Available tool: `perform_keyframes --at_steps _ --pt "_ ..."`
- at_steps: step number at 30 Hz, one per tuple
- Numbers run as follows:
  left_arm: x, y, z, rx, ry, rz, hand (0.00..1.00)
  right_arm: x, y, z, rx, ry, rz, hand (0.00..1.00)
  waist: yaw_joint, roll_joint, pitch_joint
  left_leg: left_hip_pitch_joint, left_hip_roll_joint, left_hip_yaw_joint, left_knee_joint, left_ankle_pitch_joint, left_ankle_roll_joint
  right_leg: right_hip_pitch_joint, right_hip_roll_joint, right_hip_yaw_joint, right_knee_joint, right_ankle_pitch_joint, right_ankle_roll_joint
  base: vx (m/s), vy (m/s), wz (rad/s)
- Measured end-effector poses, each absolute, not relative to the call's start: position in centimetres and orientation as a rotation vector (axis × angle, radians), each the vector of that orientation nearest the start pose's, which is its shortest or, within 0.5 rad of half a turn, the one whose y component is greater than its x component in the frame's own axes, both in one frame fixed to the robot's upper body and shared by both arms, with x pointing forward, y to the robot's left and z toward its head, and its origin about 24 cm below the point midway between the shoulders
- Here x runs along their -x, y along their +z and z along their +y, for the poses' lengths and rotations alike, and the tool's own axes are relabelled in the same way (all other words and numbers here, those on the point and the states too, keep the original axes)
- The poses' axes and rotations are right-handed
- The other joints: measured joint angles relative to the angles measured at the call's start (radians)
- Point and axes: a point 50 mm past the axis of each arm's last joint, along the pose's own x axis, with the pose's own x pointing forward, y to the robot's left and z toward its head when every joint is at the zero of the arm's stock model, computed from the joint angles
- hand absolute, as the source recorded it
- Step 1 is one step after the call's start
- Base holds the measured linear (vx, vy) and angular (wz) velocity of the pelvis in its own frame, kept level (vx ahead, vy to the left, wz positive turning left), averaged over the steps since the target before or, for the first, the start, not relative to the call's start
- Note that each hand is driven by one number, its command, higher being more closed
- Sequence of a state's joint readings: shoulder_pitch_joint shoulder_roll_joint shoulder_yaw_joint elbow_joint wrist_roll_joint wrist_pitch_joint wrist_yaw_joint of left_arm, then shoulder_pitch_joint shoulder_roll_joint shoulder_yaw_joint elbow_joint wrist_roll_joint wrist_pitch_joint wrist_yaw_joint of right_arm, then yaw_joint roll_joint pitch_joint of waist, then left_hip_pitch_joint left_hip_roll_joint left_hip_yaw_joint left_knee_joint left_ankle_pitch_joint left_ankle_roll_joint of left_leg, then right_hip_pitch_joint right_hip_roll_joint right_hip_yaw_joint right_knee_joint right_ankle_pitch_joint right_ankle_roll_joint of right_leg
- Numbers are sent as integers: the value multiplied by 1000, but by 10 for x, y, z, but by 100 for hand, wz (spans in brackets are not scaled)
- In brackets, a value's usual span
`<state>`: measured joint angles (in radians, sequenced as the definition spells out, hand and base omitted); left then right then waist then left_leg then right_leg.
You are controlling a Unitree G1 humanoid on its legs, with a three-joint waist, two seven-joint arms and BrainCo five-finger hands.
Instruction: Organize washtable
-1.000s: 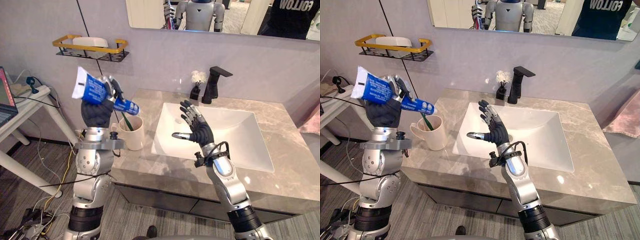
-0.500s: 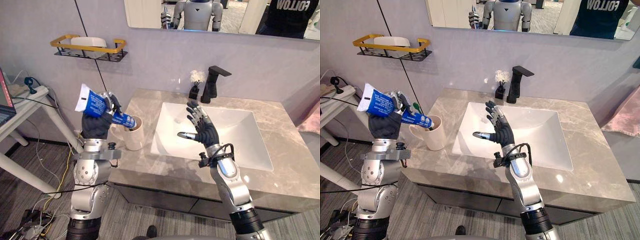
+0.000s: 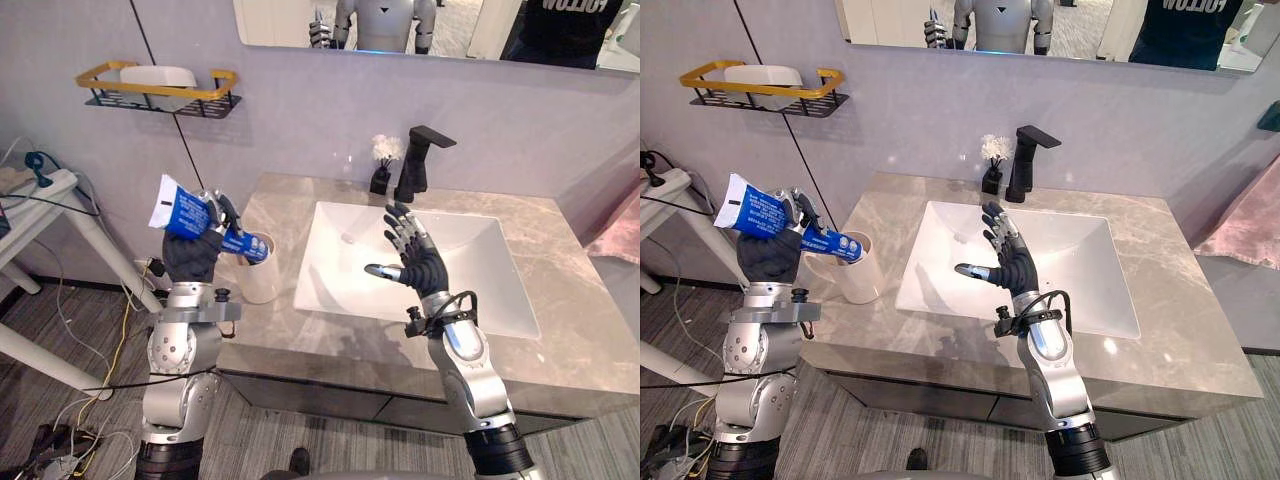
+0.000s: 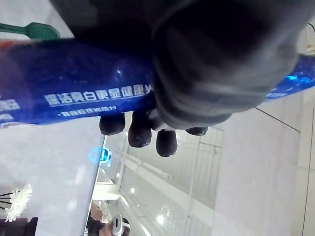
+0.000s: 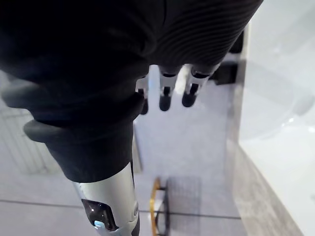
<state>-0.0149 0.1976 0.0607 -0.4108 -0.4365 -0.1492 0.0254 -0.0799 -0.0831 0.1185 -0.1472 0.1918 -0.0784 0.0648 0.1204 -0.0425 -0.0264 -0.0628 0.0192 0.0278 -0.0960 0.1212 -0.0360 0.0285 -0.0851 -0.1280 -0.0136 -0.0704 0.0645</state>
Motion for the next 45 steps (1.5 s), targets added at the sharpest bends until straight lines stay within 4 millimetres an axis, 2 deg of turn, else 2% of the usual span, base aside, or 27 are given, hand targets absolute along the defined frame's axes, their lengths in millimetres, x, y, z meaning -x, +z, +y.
perform_keyframes --at_steps 10,21,32,40,45 --pt "-236 156 193 230 23 -563 100 -261 102 -126 -105 220 -288 0 -2 0 6 4 -1 14 0 -9 -1 -2 6 20 -8 4 0 11 -4 -6" --pt "-242 175 196 233 42 -641 100 -261 101 -125 -105 224 -287 0 -2 3 34 3 0 26 0 -9 -1 -7 9 26 -8 5 -2 1 -1 -1" --pt "-244 172 195 220 18 -627 100 -261 101 -125 -104 225 -287 0 0 3 41 0 1 32 -1 -9 -1 -17 9 43 -8 10 -1 -5 1 -3" --pt "-243 153 198 175 28 -537 100 -261 100 -125 -104 225 -278 0 -1 1 49 -3 1 38 0 -10 1 -24 9 49 -9 12 0 -3 1 -1" --pt "-243 152 198 174 28 -532 100 -260 98 -126 -104 222 -267 0 -1 0 59 -4 1 38 -1 -11 2 -24 9 49 -8 13 1 0 0 0"
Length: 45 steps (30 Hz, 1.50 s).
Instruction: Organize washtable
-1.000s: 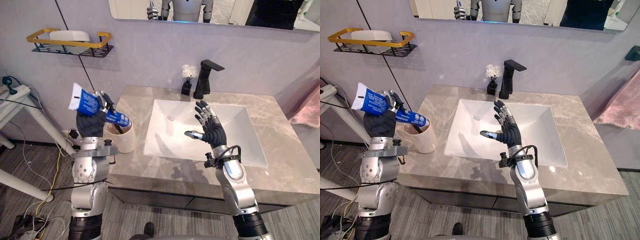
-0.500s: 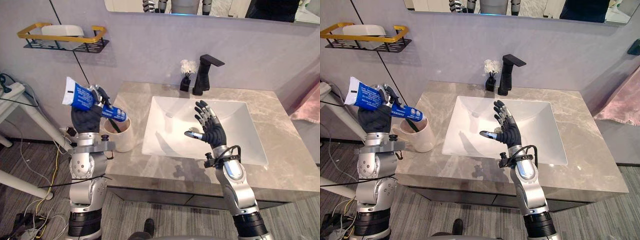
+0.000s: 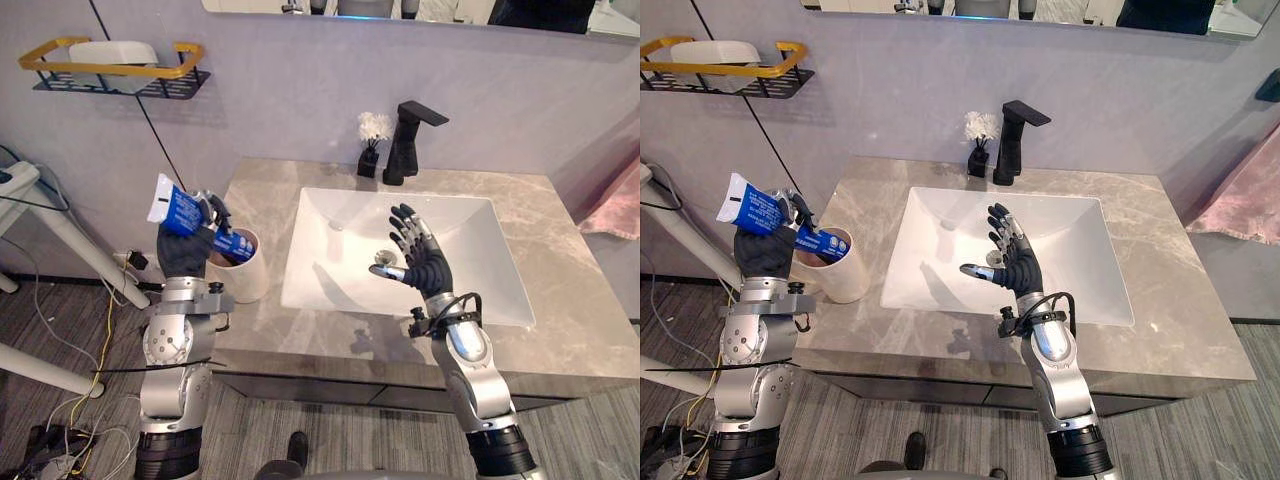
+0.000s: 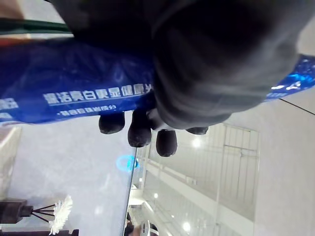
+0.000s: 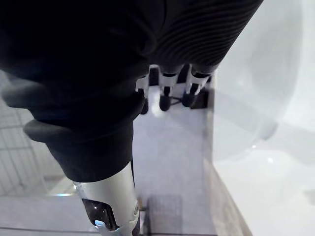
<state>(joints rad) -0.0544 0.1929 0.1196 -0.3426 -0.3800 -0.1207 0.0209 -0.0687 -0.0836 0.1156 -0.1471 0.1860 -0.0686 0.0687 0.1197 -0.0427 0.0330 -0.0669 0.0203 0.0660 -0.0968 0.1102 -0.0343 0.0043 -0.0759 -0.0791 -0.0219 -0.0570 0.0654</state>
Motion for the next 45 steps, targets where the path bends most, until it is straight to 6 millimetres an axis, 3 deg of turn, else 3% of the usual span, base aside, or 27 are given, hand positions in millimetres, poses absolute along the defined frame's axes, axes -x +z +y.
perform_keyframes --at_steps 8,9,25,32,37,42,44,45 --pt "-239 143 200 173 44 -492 100 -257 93 -126 -113 216 -250 0 1 0 4 -1 -1 -2 0 0 1 0 0 -2 1 0 0 0 0 0" --pt "-239 143 200 172 45 -492 0 -257 93 -125 -118 215 -248 0 0 0 4 -1 -1 -2 0 0 1 0 0 -2 1 0 0 0 0 0" --pt "-239 146 201 69 25 -497 0 -255 91 -125 -112 215 -240 0 0 1 5 2 -1 -2 0 0 1 1 -1 -2 2 2 -1 0 0 0" --pt "-241 162 209 5 28 -552 0 -255 89 -125 -110 216 -235 0 1 7 6 7 -1 -2 0 0 1 6 -1 -2 2 3 -2 0 0 0" --pt "-243 205 235 -113 104 -705 0 -254 88 -128 -89 234 -228 0 2 9 5 10 -1 -3 1 0 1 10 -1 -4 1 3 -3 0 0 0" --pt "-224 278 266 -280 226 -997 0 -245 75 -134 -81 219 -176 0 7 13 3 19 -5 -14 1 0 1 27 -4 -21 -1 4 -5 2 0 6" --pt "-214 296 271 -331 255 -1081 0 -243 71 -135 -76 224 -160 0 10 20 -3 22 -5 -15 0 0 1 28 -5 -27 1 1 -11 1 0 3" --pt "-207 306 274 -360 272 -1129 100 -241 70 -136 -76 224 -155 0 13 25 -5 21 -5 -16 0 0 1 28 -5 -28 0 -2 -16 0 0 0"
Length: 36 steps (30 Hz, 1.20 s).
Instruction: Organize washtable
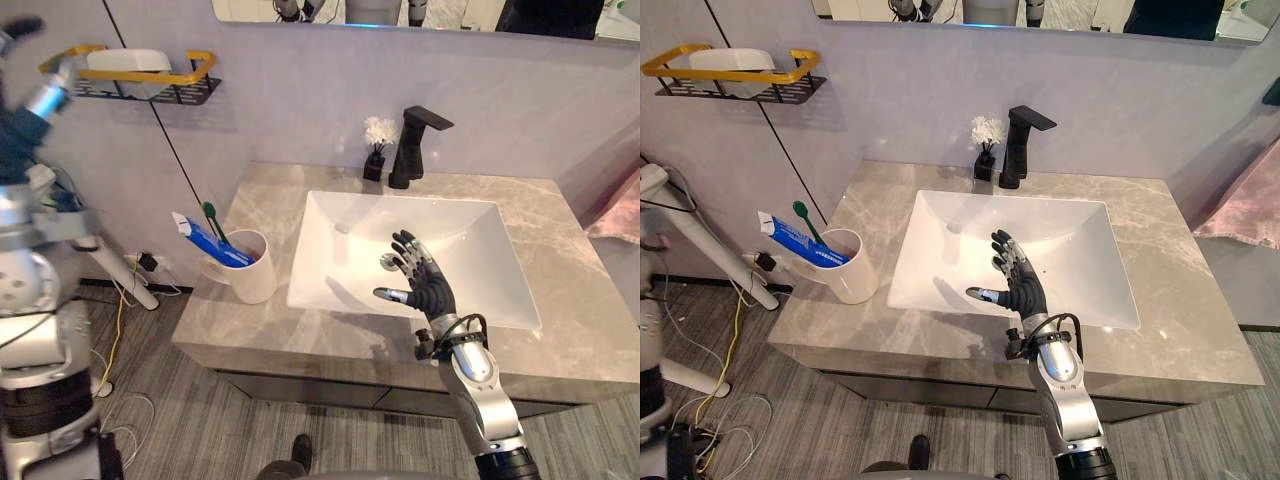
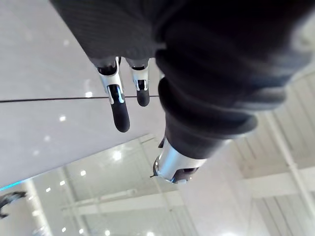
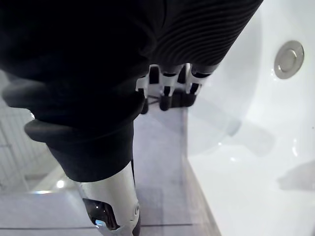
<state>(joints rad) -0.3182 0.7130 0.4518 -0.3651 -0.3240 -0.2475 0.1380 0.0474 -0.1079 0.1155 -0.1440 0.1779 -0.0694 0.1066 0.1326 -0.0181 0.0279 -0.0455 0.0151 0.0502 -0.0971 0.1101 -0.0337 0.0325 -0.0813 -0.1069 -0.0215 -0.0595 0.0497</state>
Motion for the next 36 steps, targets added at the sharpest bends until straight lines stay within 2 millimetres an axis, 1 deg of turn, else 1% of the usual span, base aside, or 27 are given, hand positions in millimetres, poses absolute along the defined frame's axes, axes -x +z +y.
perform_keyframes --at_steps 1,3,4,5,7,8,10,11,12,13,15,18,23,28,32,34,36 --pt "-202 311 276 -379 282 -1158 100 -240 67 -136 -77 223 -146 0 7 6 -5 0 0 0 -1 0 0 0 0 0 0 -1 -1 0 0 0" --pt "-198 313 278 -378 303 -1184 100 -237 64 -137 -78 220 -132 0 19 13 -11 0 1 -3 -5 0 0 0 0 -2 0 -1 -2 -10 -2 2" --pt "-192 312 281 -385 322 -1196 100 -235 62 -137 -80 222 -123 0 24 17 -15 -1 1 -8 -5 0 0 1 -1 -5 0 -2 -2 -12 -1 5" --pt "-191 312 282 -388 326 -1197 100 -235 61 -137 -81 222 -122 0 24 18 -15 -1 1 -8 -5 0 0 1 -1 -5 0 -2 -2 -8 1 5" --pt "-182 302 285 -398 346 -1174 100 -233 59 -137 -82 220 -113 0 25 19 -25 -2 1 -10 -5 0 0 1 -4 -7 0 -2 -3 0 0 0" --pt "-180 294 284 -388 350 -1151 100 -232 58 -137 -83 218 -109 0 25 19 -30 -2 1 -10 -5 0 0 1 -5 -7 0 -2 -3 0 0 0" --pt "-172 263 278 -325 353 -1065 100 -229 55 -137 -87 216 -94 0 27 17 -34 -3 0 -12 -5 1 0 1 -6 -9 0 0 1 0 0 0" --pt "-170 254 276 -303 352 -1036 100 -228 54 -137 -89 215 -90 0 26 16 -34 -3 0 -12 -5 1 0 1 -6 -10 0 0 1 0 0 0" --pt "-166 235 271 -248 352 -975 100 -227 53 -135 -100 212 -86 0 26 14 -36 -4 0 -13 -5 1 0 1 -7 -11 0 0 1 0 0 0" --pt "-166 226 267 -220 339 -940 100 -227 52 -135 -104 210 -85 0 24 13 -36 -4 0 -14 -5 1 0 1 -7 -12 0 0 1 -7 -1 6" --pt "-167 193 245 -97 265 -799 100 -227 52 -134 -109 211 -85 0 21 10 -38 -7 0 -22 -5 1 0 2 -8 -21 1 -2 2 -16 -2 11" --pt "-170 168 227 -20 172 -654 100 -227 53 -130 -129 213 -87 0 19 10 -38 -11 0 -23 -5 1 0 2 -9 -29 1 -7 4 -20 -1 9" --pt "-170 153 215 -11 78 -565 100 -227 53 -127 -135 217 -87 0 16 8 -36 -13 0 -23 -5 1 -1 2 -11 -31 1 -8 7 0 0 0" --pt "-174 133 201 32 0 -456 100 -227 53 -125 -143 219 -89 0 14 1 -32 -13 0 -22 -4 1 0 2 -11 -31 -1 -5 14 0 0 0" --pt "-179 119 196 60 -30 -387 100 -227 54 -122 -145 235 -92 0 13 -2 -29 -14 2 -21 0 1 0 0 -9 -27 -2 -5 14 22 -9 -3" --pt "-181 110 193 76 -42 -344 100 -227 56 -120 -146 241 -101 0 8 -5 -23 -15 2 -21 0 1 0 -1 -9 -26 -3 -5 14 0 0 0" --pt "-183 100 190 87 -55 -301 100 -227 63 -119 -148 248 -130 0 5 -9 -4 -16 3 -20 0 0 0 -3 -8 -26 -2 -5 15 0 0 0"
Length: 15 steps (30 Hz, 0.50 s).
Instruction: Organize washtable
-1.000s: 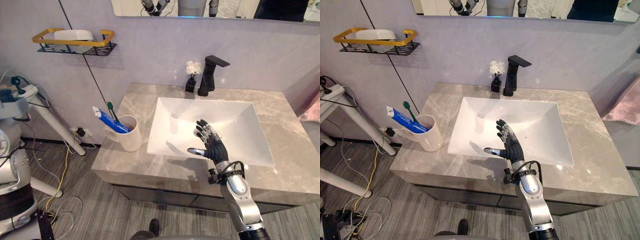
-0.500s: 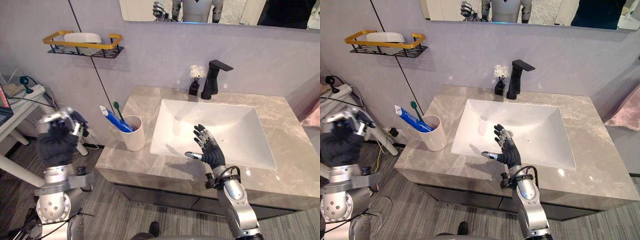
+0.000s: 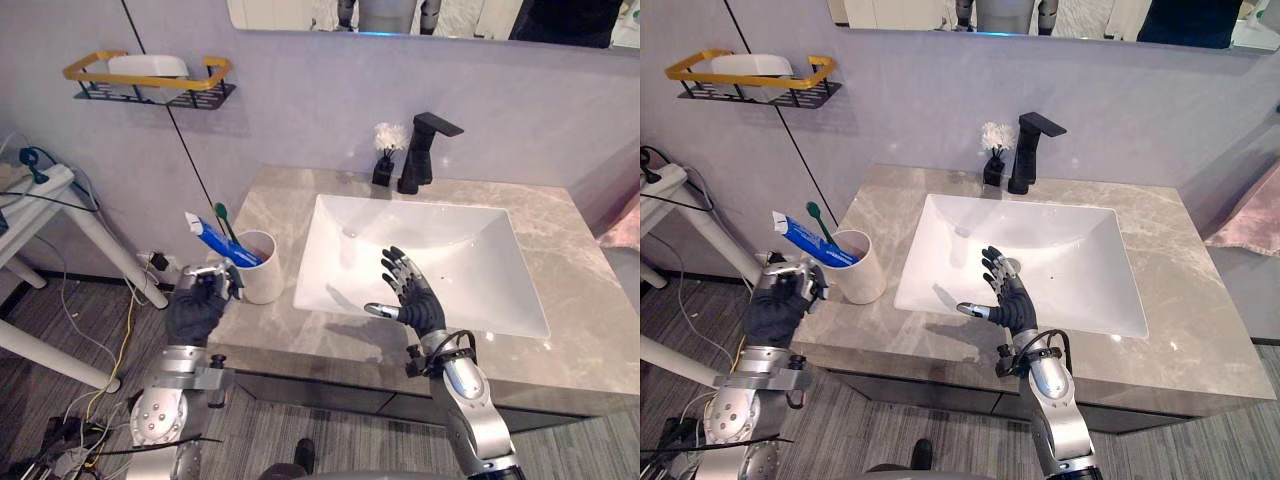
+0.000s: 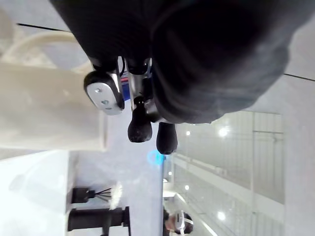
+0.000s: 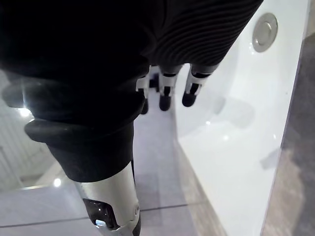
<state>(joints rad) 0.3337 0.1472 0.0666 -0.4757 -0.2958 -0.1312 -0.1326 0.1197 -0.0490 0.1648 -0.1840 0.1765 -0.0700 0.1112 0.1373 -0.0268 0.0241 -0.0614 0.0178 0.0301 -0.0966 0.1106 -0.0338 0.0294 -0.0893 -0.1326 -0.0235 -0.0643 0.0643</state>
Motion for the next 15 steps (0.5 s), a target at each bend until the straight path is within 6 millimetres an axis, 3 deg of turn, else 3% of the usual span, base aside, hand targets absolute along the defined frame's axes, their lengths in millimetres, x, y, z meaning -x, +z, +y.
perform_keyframes --at_steps 2,15 --pt "-184 94 189 80 -56 -266 100 -228 65 -118 -148 254 -140 0 -12 -5 9 -2 0 1 0 0 0 -2 0 0 0 -1 1 0 0 0" --pt "-182 63 183 94 -81 -125 100 -228 66 -116 -148 263 -142 0 -14 -10 25 -12 -3 25 0 -10 9 -23 1 24 6 2 7 10 0 -5"
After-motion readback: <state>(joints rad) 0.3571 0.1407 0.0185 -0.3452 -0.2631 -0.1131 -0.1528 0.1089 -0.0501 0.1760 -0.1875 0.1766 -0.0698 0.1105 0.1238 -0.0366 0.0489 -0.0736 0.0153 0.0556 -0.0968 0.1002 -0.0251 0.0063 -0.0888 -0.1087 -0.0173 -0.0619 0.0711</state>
